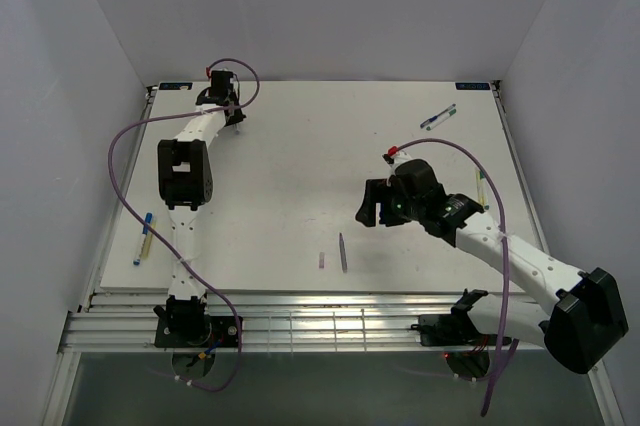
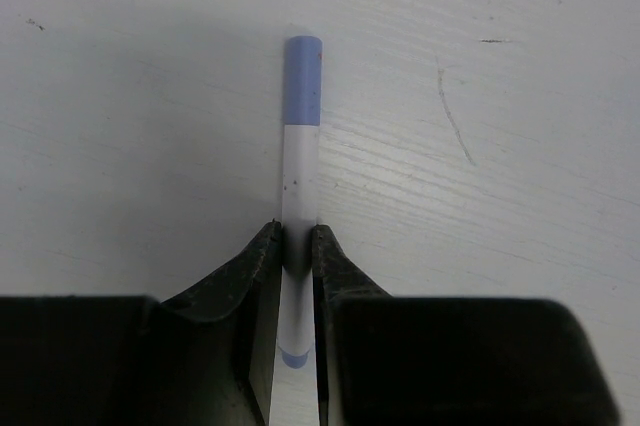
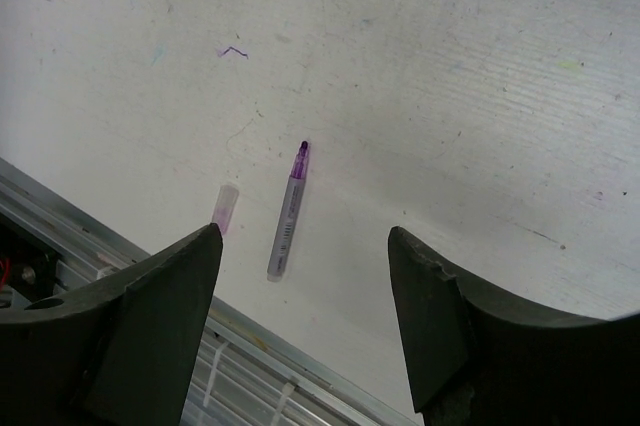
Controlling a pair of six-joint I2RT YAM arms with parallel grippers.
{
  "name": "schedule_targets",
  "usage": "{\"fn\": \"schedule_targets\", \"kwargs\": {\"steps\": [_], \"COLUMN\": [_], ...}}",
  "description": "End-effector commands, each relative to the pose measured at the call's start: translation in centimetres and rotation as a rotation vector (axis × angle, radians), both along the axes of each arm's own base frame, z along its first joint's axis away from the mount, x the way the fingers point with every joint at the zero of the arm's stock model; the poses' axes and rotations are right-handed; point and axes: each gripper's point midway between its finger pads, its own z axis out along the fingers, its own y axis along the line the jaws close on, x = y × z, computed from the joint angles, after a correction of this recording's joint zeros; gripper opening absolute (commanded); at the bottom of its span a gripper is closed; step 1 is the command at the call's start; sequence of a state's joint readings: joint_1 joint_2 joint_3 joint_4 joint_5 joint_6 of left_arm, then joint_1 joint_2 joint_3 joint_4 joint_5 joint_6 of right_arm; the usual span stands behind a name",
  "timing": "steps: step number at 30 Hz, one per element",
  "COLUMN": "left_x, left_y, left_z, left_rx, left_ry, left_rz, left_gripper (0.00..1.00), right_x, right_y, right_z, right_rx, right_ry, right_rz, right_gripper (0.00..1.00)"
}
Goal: Open the pen caps
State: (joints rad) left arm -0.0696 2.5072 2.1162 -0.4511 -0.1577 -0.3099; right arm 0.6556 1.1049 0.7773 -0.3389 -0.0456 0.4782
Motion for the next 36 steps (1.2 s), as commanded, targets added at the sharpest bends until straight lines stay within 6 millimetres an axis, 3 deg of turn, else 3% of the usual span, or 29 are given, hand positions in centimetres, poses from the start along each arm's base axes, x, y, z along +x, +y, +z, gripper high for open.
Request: {"fn": "schedule_targets", "kwargs": {"steps": [1, 2, 4, 5, 8, 9, 11, 12, 14, 15, 16, 17, 18, 19, 20, 21, 22, 24, 25, 27, 28, 29, 32, 33, 34, 36], "left_x": [-2.4, -2.6, -3.6, -3.7, -5.3, -5.6, -7.1, -8.0, -9.6, -11.4, -12.4, -13.4, -15.1, -16.4, -17.6, -19.1, -20.6, -22.3, -24.3, -26.6, -28.0, -30.5, -32.1, -32.9, -33.4, -34.2], "left_y": [-0.4, -0.5, -0.9, -1.2, -1.9, -2.2, -2.5, -3.2, -4.0, -5.4, -5.9, -6.6, -7.1, -8.0, -8.7, -9.3, -10.2, -11.2, -12.2, -13.8, -14.3, -15.7, -16.6, -17.0, -17.1, -17.6], "left_z": [-1.2, 0.2, 0.8, 3.2, 5.4, 8.4, 9.3, 11.3, 12.4, 11.6, 13.8, 14.4, 13.7, 16.0, 16.5, 15.7, 18.0, 19.2, 18.5, 21.0, 19.9, 20.9, 22.5, 21.9, 22.9, 22.8], "left_rx": [0.012, 0.007, -0.002, -0.008, -0.037, -0.049, -0.075, -0.106, -0.153, -0.214, -0.236, -0.269, -0.3, -0.345, -0.372, -0.421, -0.475, -0.554, -0.621, -0.724, -0.755, -0.832, -0.891, -0.91, -0.927, -0.963], "left_ry": [0.088, 0.073, 0.085, 0.052, 0.042, -0.006, 0.007, -0.012, -0.014, 0.025, -0.01, -0.01, 0.023, -0.011, -0.01, 0.01, -0.031, -0.053, -0.013, -0.056, -0.023, -0.034, -0.067, -0.049, -0.075, -0.062], "left_rz": [-0.024, -0.026, -0.035, -0.043, -0.056, -0.063, -0.069, -0.093, -0.104, -0.154, -0.172, -0.18, -0.193, -0.234, -0.248, -0.247, -0.297, -0.305, -0.337, -0.368, -0.364, -0.38, -0.391, -0.391, -0.406, -0.404], "left_gripper": [0.0, 0.0, 0.0, 0.0, 0.0, 0.0, 0.0, 0.0, 0.0, 0.0, 0.0, 0.0, 0.0, 0.0, 0.0, 0.0, 0.0, 0.0, 0.0, 0.0, 0.0, 0.0, 0.0, 0.0, 0.0, 0.0], "right_x": [1.3, 1.7, 2.2, 2.5, 2.3, 2.3, 1.8, 1.7, 0.7, 0.3, -0.4, -0.6, -0.8, -1.3, -1.4, -1.6, -1.7, -1.7, -1.8, -1.6, -1.8, -1.5, -0.6, -0.3, 0.2, 0.4], "right_y": [0.7, 0.9, 0.9, 1.2, 2.1, 2.4, 3.3, 3.7, 4.5, 4.9, 5.2, 5.4, 5.5, 5.7, 5.8, 5.8, 6.0, 6.3, 6.4, 7.1, 7.5, 8.4, 9.2, 9.4, 9.8, 10.6], "right_z": [1.4, 2.1, 3.2, 4.4, 6.4, 7.5, 8.7, 9.4, 10.0, 10.1, 10.1, 10.2, 10.3, 10.6, 10.9, 11.6, 12.6, 13.8, 14.2, 15.2, 15.6, 16.6, 16.9, 16.8, 16.3, 16.5], "right_rx": [-0.007, -0.004, 0.006, 0.028, 0.072, 0.077, 0.113, 0.143, 0.204, 0.23, 0.255, 0.27, 0.28, 0.299, 0.312, 0.328, 0.352, 0.375, 0.387, 0.437, 0.465, 0.535, 0.576, 0.584, 0.591, 0.622], "right_ry": [-0.046, -0.068, -0.093, -0.115, -0.101, -0.09, -0.061, -0.043, 0.008, 0.042, 0.076, 0.093, 0.104, 0.124, 0.121, 0.108, 0.101, 0.085, 0.091, 0.117, 0.136, 0.143, 0.141, 0.147, 0.176, 0.18], "right_rz": [0.029, 0.034, 0.024, 0.028, 0.074, 0.086, 0.129, 0.131, 0.176, 0.175, 0.196, 0.204, 0.211, 0.22, 0.226, 0.233, 0.246, 0.263, 0.271, 0.267, 0.282, 0.292, 0.281, 0.274, 0.259, 0.289], "right_gripper": [0.73, 0.73, 0.76, 0.78, 0.79, 0.8, 0.81, 0.83, 0.83, 0.82, 0.82, 0.82, 0.81, 0.81, 0.81, 0.81, 0.81, 0.81, 0.81, 0.81, 0.8, 0.79, 0.78, 0.77, 0.77, 0.75]}}
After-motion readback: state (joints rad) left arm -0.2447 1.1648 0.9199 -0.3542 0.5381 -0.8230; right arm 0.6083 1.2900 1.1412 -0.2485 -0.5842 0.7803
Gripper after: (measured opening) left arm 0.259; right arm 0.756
